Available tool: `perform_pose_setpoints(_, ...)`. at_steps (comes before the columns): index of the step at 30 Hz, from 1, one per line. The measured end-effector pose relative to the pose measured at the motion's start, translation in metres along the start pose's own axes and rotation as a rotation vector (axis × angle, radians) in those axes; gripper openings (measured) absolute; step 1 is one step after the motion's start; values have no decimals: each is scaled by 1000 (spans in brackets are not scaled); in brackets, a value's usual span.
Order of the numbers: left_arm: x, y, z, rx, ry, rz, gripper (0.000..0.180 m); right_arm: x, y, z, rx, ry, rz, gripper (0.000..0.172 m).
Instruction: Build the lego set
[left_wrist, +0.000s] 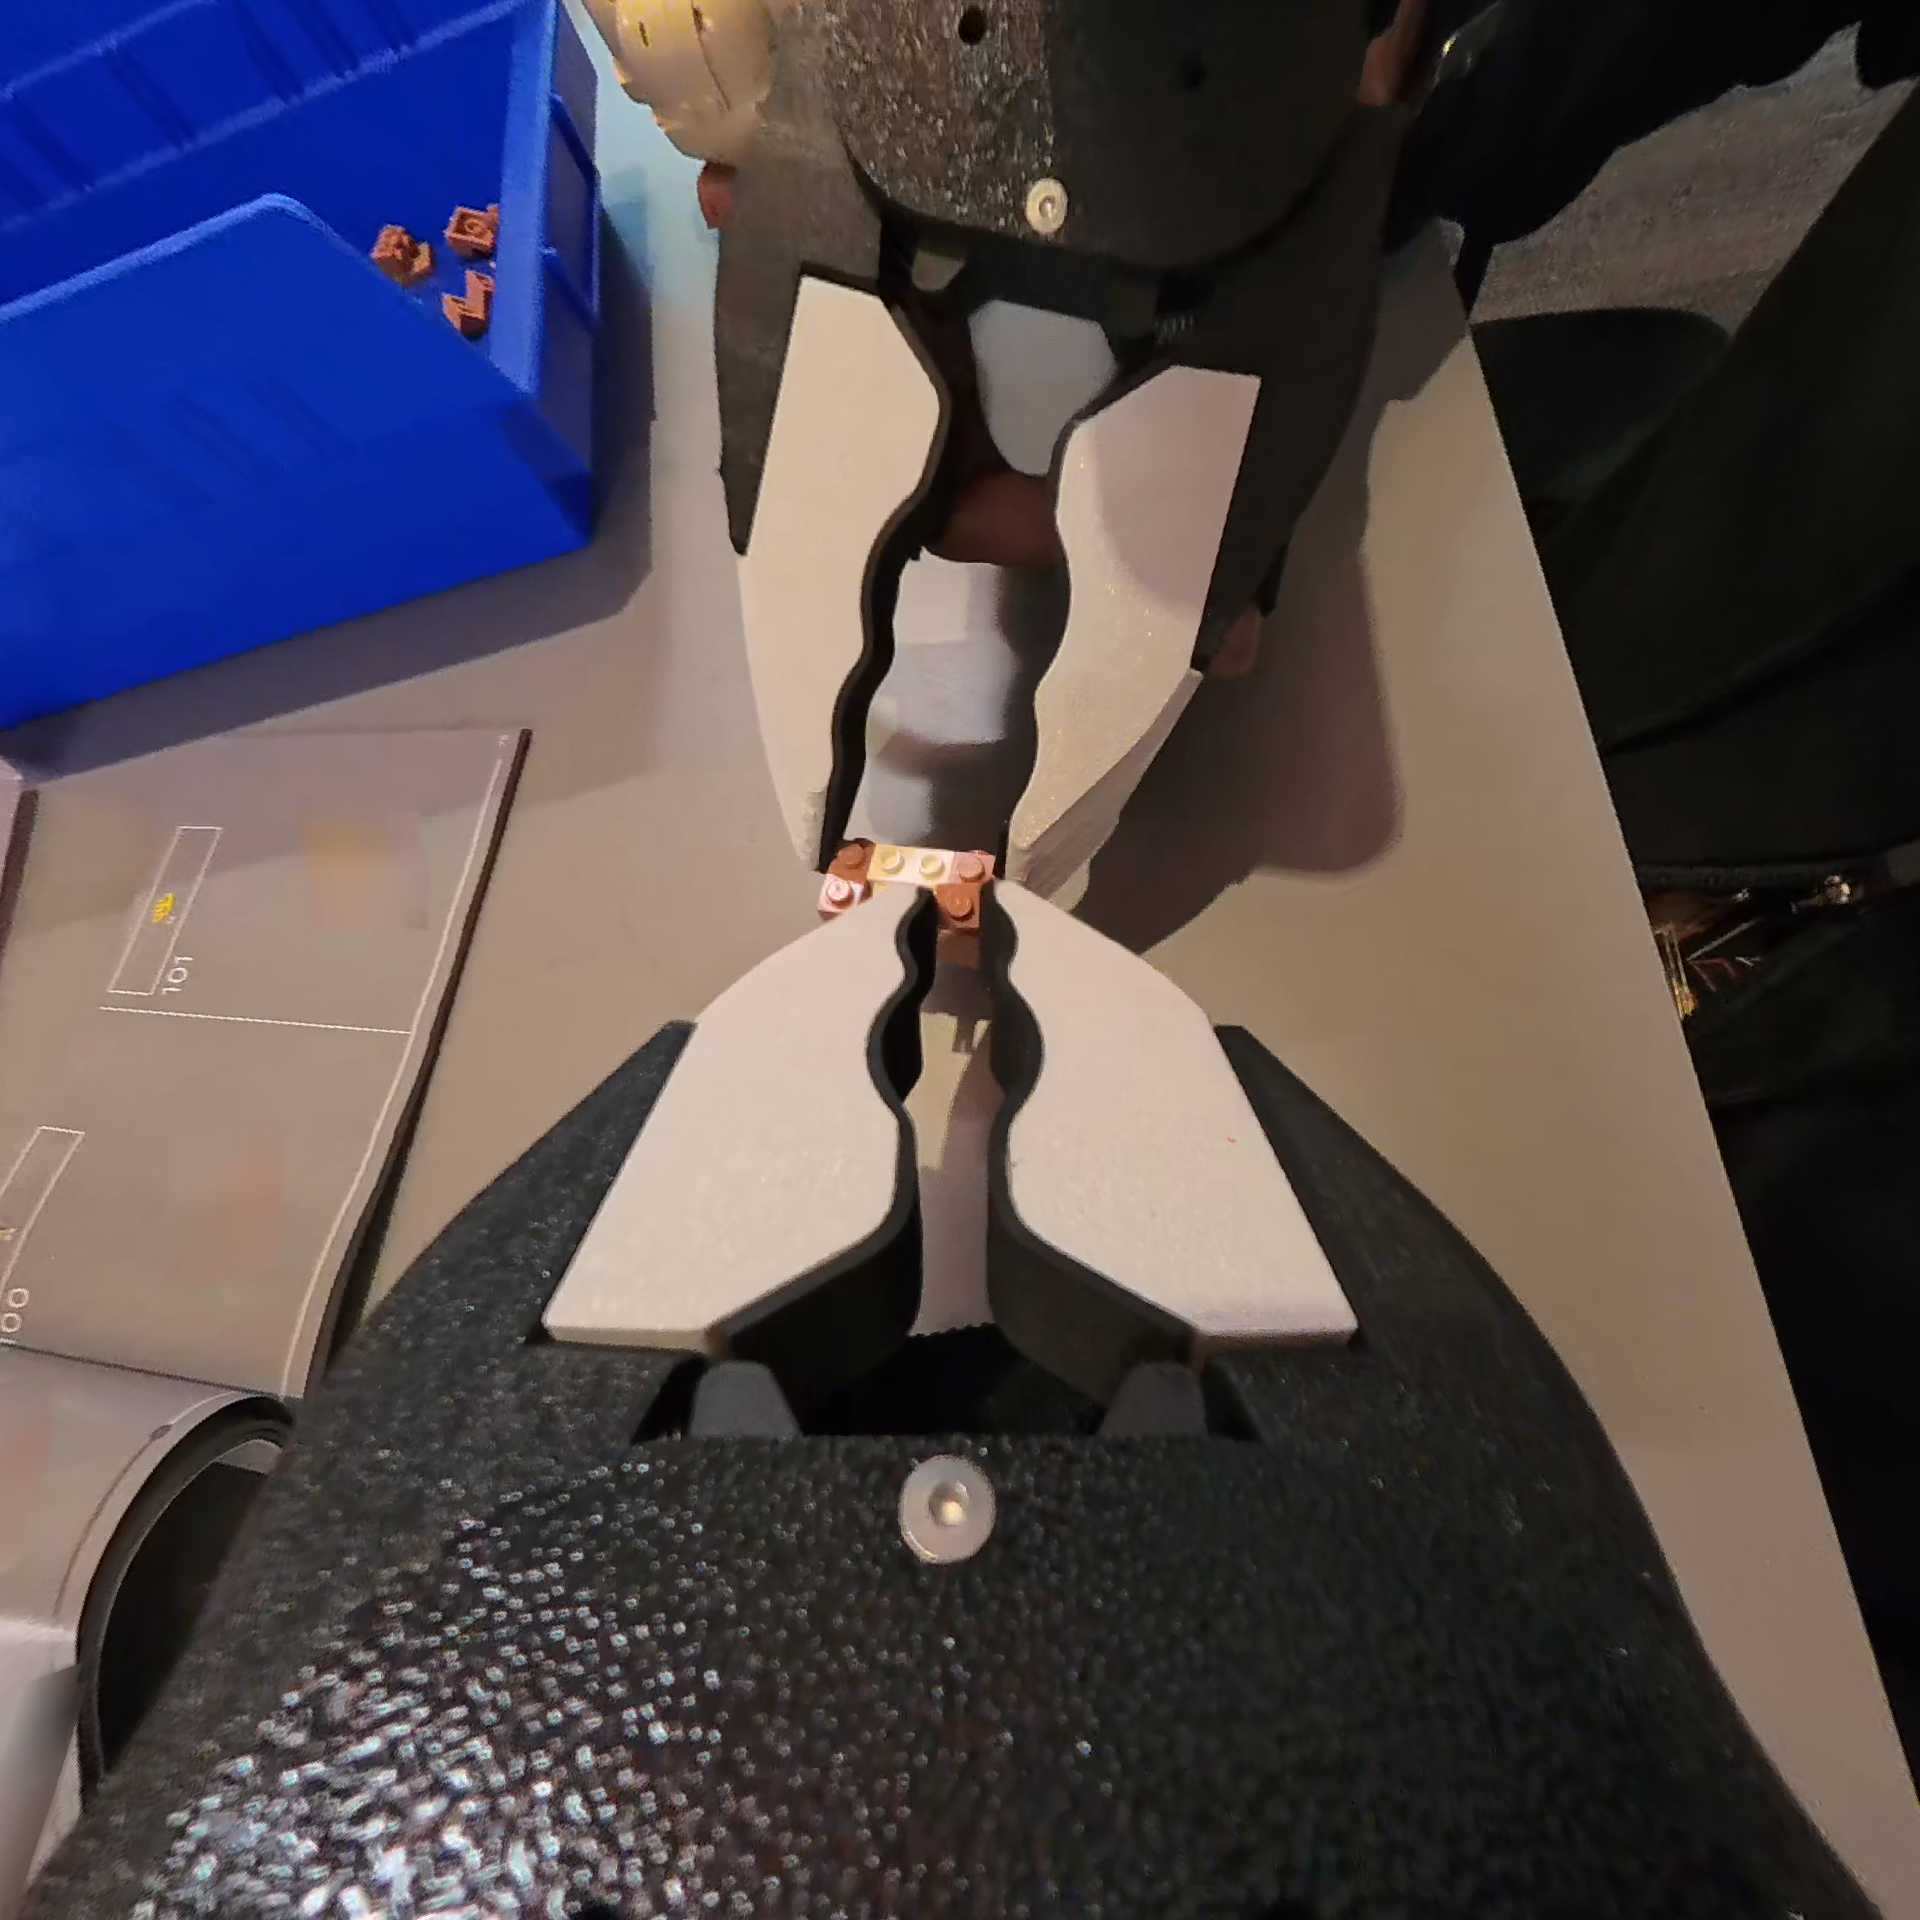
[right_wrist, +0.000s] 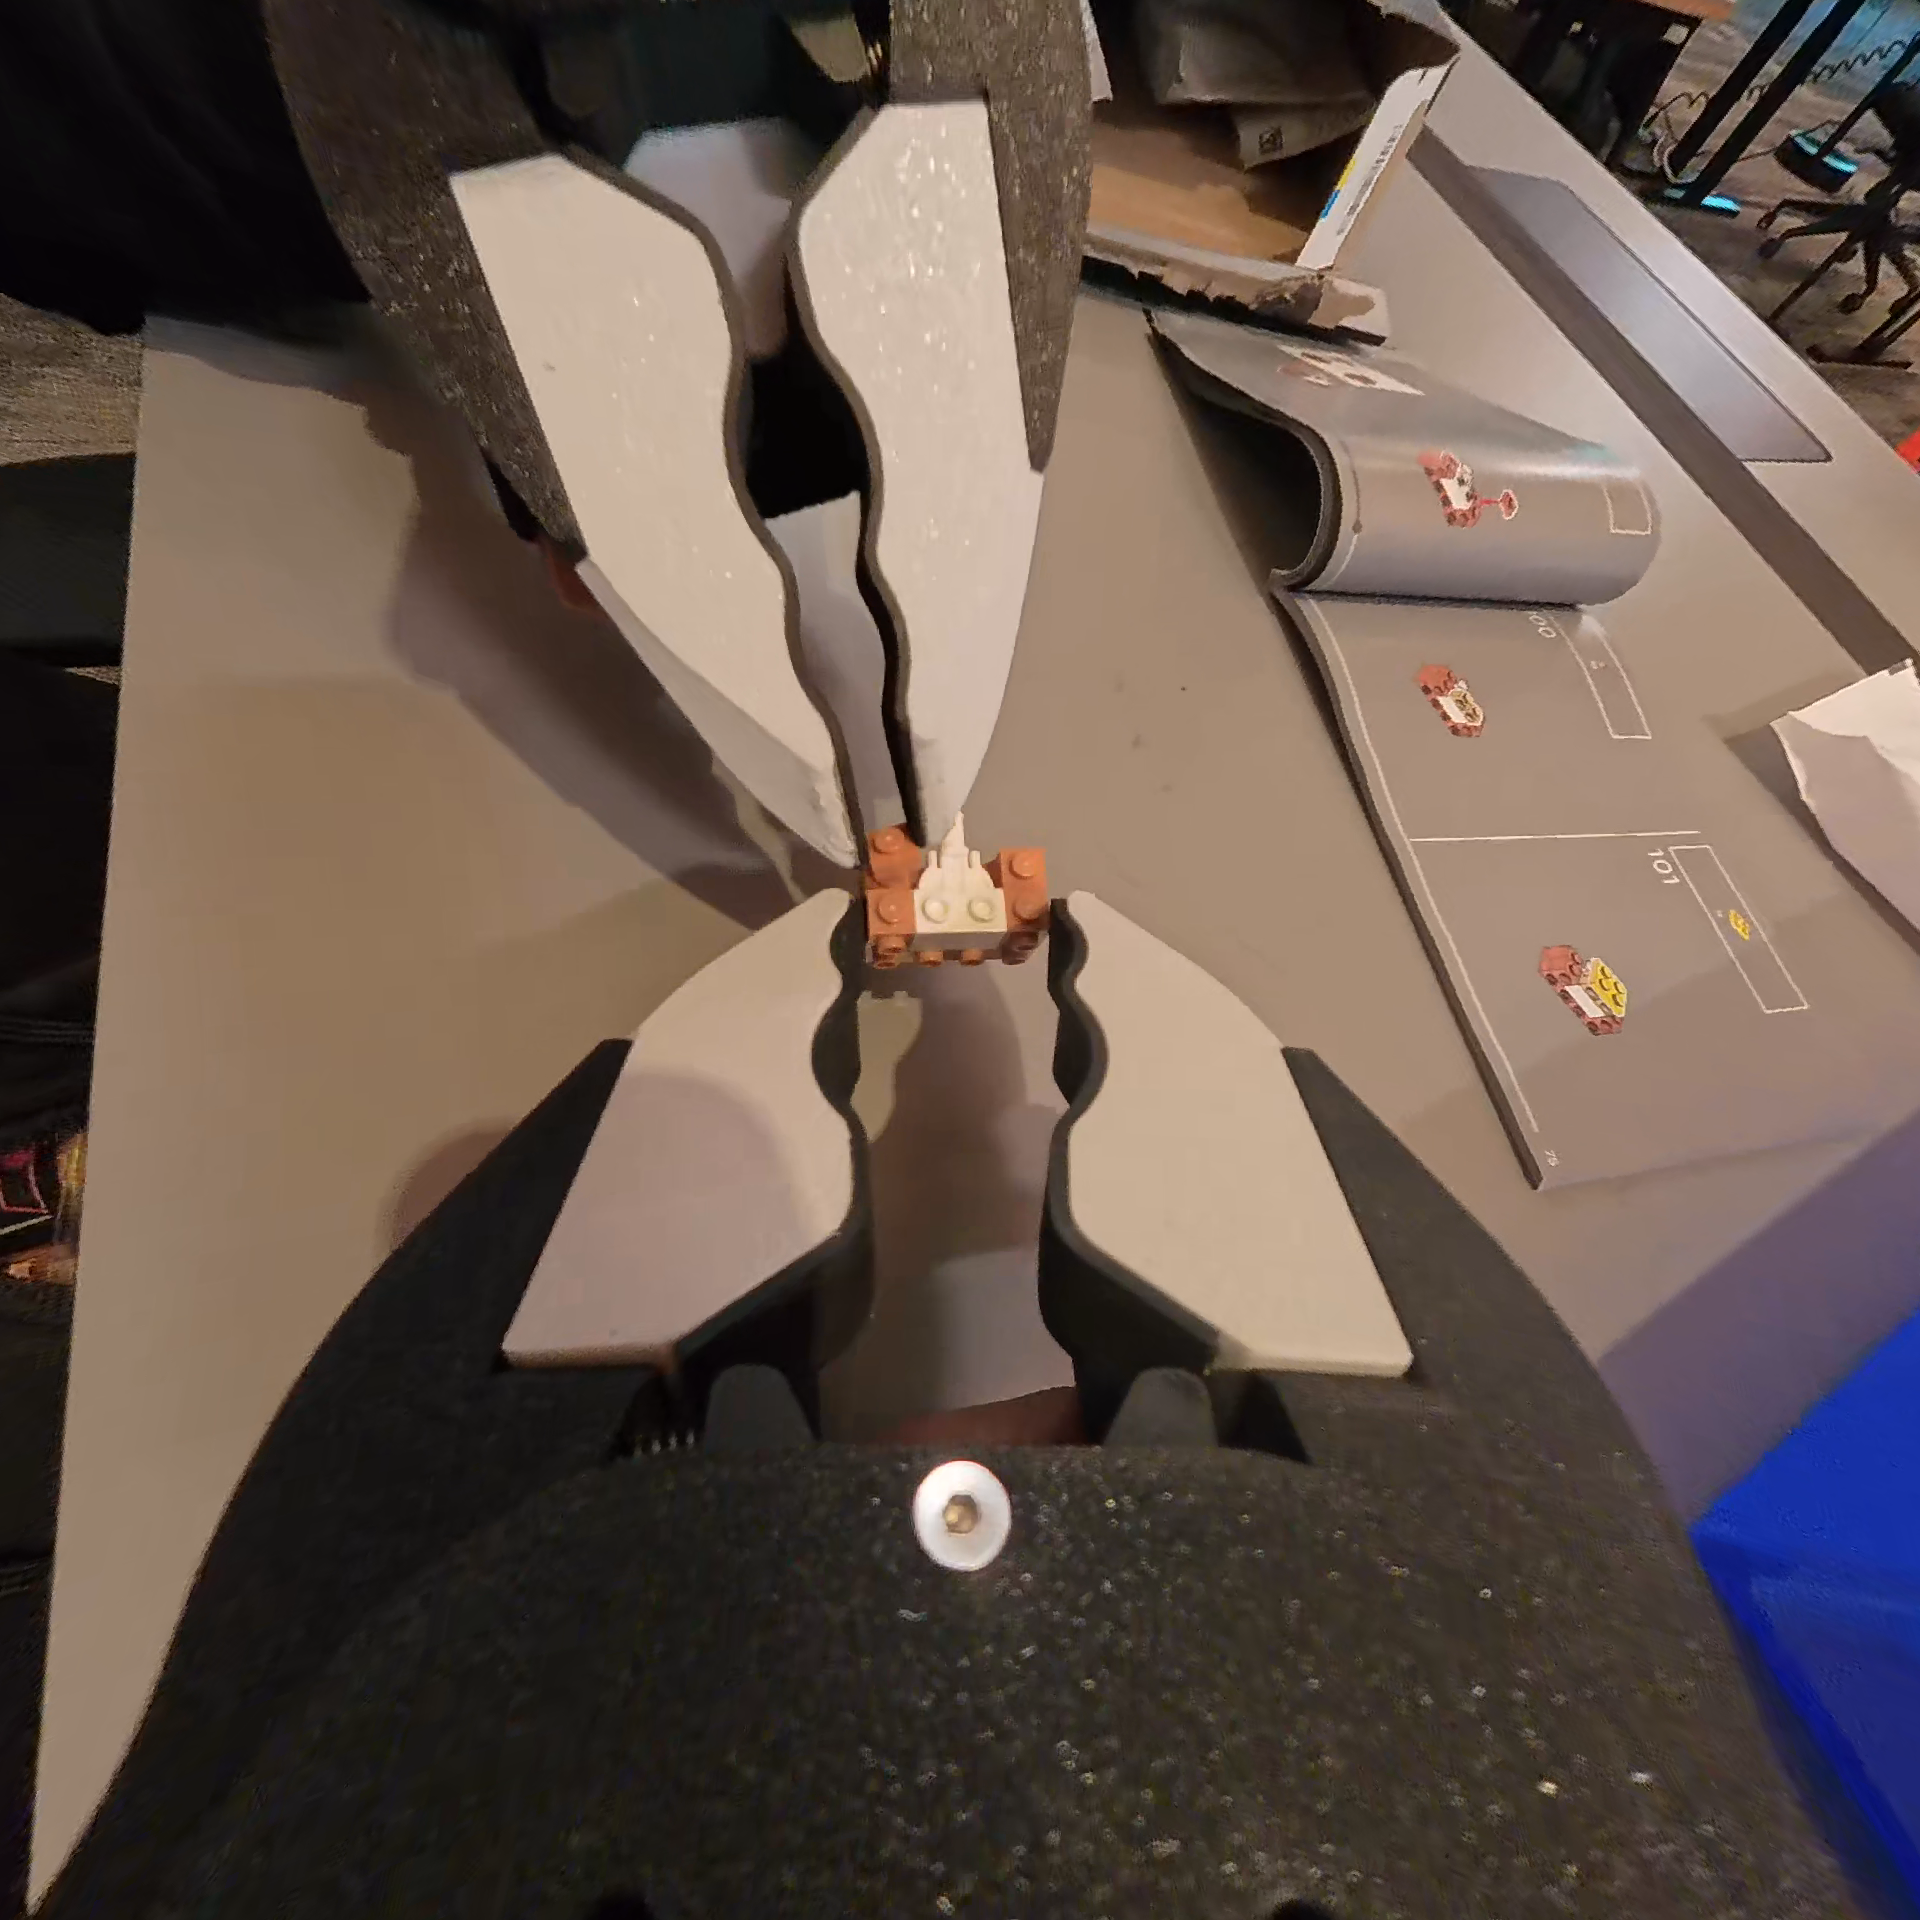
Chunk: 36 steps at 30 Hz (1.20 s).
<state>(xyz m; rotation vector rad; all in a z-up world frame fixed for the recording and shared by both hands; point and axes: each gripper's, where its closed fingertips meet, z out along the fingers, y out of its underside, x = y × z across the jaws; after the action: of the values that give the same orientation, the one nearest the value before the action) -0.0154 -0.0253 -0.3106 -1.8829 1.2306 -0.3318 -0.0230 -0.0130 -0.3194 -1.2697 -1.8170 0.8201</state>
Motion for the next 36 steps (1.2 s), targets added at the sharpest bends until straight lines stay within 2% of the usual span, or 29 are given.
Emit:
perform_pose_setpoints(14,6,3,1,-44,50,21,7,-4,-2,0,17,-13,-15,33)
perform_pose_setpoints(36,6,-2,-3,-38,38,57,11,-5,-9,-4,71,-52,26,33)
